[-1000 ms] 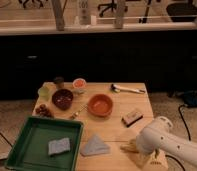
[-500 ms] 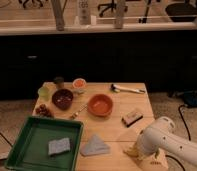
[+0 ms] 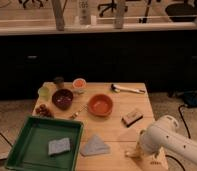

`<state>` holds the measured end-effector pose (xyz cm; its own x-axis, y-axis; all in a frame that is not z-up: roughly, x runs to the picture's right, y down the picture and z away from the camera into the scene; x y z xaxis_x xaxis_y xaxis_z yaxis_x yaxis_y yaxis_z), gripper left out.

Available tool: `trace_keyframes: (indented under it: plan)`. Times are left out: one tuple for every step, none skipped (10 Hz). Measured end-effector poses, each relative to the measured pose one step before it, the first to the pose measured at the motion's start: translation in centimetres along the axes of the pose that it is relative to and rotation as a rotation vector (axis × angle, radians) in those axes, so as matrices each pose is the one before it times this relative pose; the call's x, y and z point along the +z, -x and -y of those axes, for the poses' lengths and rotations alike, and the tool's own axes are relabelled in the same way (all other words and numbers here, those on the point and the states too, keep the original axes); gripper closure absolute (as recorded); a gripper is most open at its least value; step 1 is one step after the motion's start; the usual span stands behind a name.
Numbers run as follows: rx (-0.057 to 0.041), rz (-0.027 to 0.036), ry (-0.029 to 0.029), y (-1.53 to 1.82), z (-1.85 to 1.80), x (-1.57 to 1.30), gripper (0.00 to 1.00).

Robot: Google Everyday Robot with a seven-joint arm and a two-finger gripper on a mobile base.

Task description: Place banana in red bowl

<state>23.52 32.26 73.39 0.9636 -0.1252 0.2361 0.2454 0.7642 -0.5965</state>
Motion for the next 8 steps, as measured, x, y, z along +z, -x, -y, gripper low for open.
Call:
trace_keyframes:
  plan:
    - [-0.00444, -0.00581, 0.0044, -0.085, 0.284, -0.811, 0.95]
    - [-0.00912, -0.00148, -0.00735, 0.217, 0.823, -1.085, 0.95]
    - [-0.00324, -0.00367, 0.00252, -0.037, 0.14, -0.639, 0.95]
    - [-0.00248, -0.00351, -0.00235, -0.072, 0.312, -0.403, 0.97]
    - [-0.00674, -0.00274, 0.00153, 0.174, 0.537, -0.133, 0.99]
    - [-0.00704, -0.00409, -0.00519, 0.117, 0.849, -0.356, 1.0]
    - [-0.00541, -0.00722, 0.0003, 0.021, 1.015, -1.063, 1.0]
    - [-0.00602, -0.00561, 0.00067, 0.013, 0.586, -0.871, 1.0]
